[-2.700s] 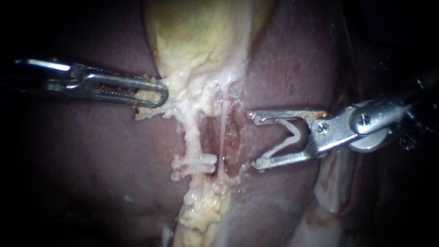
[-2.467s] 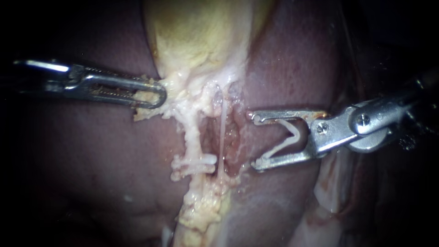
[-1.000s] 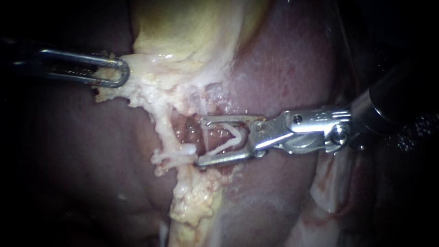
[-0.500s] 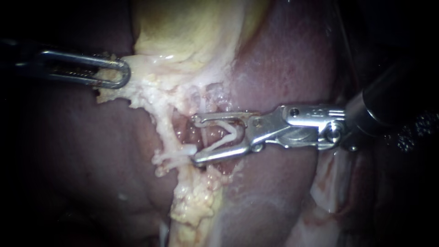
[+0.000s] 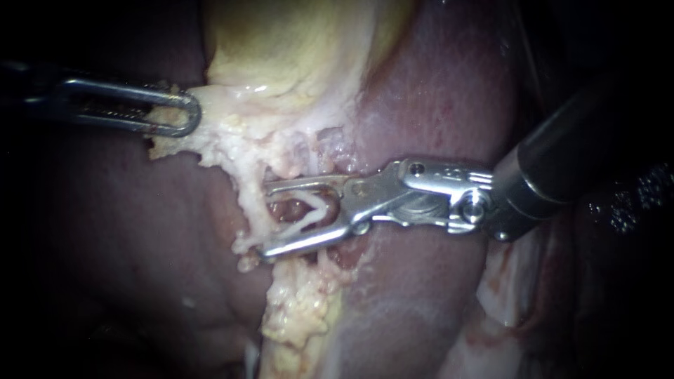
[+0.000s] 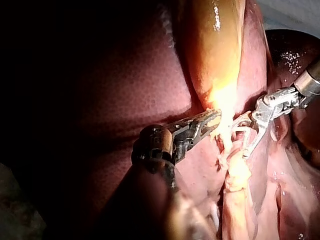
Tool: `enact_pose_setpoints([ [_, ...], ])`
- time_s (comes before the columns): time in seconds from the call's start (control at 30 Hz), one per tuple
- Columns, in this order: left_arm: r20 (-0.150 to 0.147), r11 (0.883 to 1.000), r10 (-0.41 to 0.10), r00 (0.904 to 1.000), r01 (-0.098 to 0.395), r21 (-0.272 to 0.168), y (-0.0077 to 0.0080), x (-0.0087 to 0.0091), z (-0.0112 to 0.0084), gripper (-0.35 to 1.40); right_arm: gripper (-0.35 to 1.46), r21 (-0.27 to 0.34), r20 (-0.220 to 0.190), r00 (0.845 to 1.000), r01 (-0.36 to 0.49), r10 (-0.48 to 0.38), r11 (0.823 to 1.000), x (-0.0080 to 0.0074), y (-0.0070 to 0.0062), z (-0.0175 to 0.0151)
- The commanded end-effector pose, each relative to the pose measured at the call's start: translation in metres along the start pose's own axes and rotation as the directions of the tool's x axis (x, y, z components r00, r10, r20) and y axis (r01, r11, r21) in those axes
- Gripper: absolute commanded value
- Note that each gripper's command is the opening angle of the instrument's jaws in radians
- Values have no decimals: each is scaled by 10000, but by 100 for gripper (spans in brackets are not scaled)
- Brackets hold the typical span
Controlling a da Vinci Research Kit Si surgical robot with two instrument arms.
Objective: Clipping third clip left tube
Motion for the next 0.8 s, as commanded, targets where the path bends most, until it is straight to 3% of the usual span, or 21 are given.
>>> enact_pose_setpoints([
  [0.03,-10,10000,-4,10000,4,13,0,0,1,-35,47,-17,18,10000,-9,9,10000,0,1,2],
  [0.5,-4,10000,12,10000,-12,5,-3,-2,4,-35,47,-224,-413,9983,-409,399,9989,8,18,32],
  [0.8,-2,10000,14,10000,-14,3,-6,-1,4,-35,47,-146,-571,9967,-582,573,9982,35,3,36],
])
